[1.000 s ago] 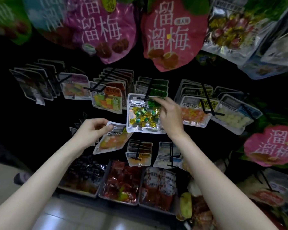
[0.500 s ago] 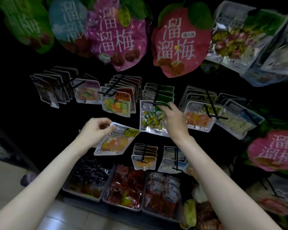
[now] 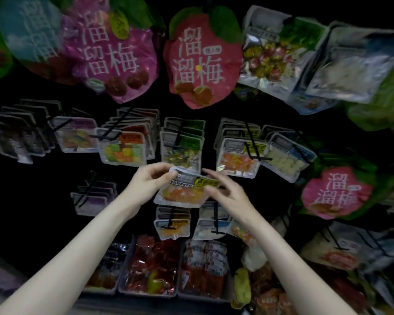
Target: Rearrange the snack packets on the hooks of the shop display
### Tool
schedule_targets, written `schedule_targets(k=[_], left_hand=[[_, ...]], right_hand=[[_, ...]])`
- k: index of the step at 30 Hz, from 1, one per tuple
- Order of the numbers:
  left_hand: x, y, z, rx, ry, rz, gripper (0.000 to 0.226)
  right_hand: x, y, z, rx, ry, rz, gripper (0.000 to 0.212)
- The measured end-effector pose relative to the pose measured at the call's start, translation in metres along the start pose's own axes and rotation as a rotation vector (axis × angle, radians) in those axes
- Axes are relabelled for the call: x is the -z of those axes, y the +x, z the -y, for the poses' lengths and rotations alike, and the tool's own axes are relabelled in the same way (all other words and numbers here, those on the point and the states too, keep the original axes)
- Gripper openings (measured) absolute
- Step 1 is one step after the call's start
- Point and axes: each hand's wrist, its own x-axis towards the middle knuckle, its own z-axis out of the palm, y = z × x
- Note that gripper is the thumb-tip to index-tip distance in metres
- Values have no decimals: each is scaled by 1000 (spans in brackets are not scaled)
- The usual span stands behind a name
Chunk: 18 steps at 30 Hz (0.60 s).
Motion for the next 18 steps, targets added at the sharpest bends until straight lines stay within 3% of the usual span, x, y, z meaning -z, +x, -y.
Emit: schedule_targets(k=[3, 8, 12, 14, 18], left_hand=[[-35, 17, -5, 29, -96, -3, 11], [-79, 38, -21, -43, -146, -27, 19], [-101, 44, -24, -186, 70, -20, 49], [-109, 46, -22, -252, 185, -47, 47], [-118, 49, -25, -333, 387, -127, 38]], right_hand=[[16, -12, -11, 25, -15, -183, 40], [50, -16, -25, 30, -5, -545, 29], [57, -22, -30, 61, 44, -610, 33], [58, -22, -33, 95, 60, -635, 38], [67, -7, -37, 110, -39, -639, 23]])
